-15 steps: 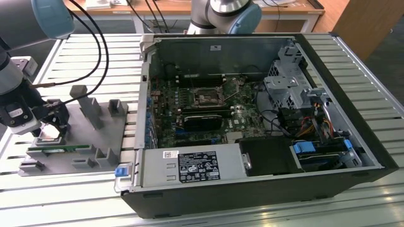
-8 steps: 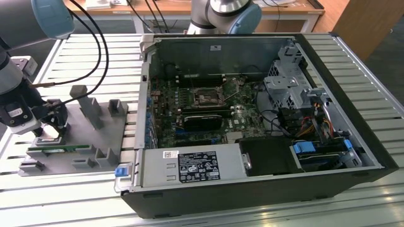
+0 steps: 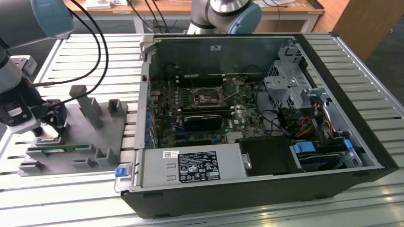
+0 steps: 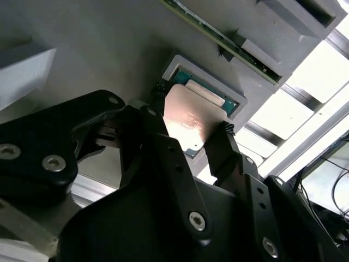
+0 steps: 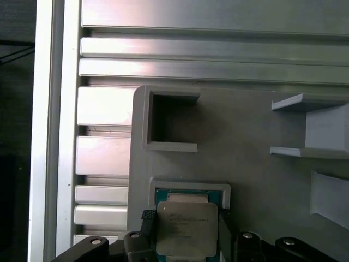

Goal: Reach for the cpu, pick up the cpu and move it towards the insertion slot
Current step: 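Pick up the cpu and move it towards the insertion slot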

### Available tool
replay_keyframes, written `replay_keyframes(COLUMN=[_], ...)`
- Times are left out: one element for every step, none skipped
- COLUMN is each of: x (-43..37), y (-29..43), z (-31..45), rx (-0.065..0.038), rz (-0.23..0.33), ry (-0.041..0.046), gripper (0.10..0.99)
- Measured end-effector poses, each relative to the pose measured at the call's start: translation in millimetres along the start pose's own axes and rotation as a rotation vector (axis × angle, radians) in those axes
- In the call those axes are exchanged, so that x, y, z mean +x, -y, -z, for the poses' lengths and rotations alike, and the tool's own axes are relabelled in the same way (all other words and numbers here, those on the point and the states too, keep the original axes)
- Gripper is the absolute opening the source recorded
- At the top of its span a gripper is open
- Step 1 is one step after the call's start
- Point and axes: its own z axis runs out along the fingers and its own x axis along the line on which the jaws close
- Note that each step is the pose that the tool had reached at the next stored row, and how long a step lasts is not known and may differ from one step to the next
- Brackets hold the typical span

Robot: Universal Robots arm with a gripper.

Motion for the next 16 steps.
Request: replay_keyframes(x=[0.0,0.0,0.0,0.0,-0.1,-0.1,-0.1,-0.1,-0.1,-0.1,-0.1,-0.1,-0.1,-0.1,-0.1,0.0], y=[0.0,-0.1,-0.1,-0.2,-0.2,-0.3,-0.4,-0.5,-0.5,-0.6,-0.6,-0.6,-0.6,-0.5,-0.5,-0.5], z=[1.1,2.6,4.4,6.3,8.6,10.9,13.5,16.1,17.7,18.5,18.4,18.4,18.5,18.7,18.8,19.7], rx=[0.000,0.000,0.000,0.000,0.000,0.000,0.000,0.000,0.000,0.000,0.000,0.000,0.000,0.000,0.000,0.000], rz=[0.000,0.000,0.000,0.000,0.000,0.000,0.000,0.000,0.000,0.000,0.000,0.000,0.000,0.000,0.000,0.000], ry=[-0.0001,0.0001,0.0001,0.0002,0.0002,0.0002,0.0002,0.0000,0.0002,0.0002,0.0004,0.0005,0.0004,0.0002,0.0002,-0.0003], gripper=[0.541,0.541,0.541,0.541,0.541,0.541,0.541,0.541,0.541,0.541,0.541,0.541,0.541,0.541,0.541,0.541])
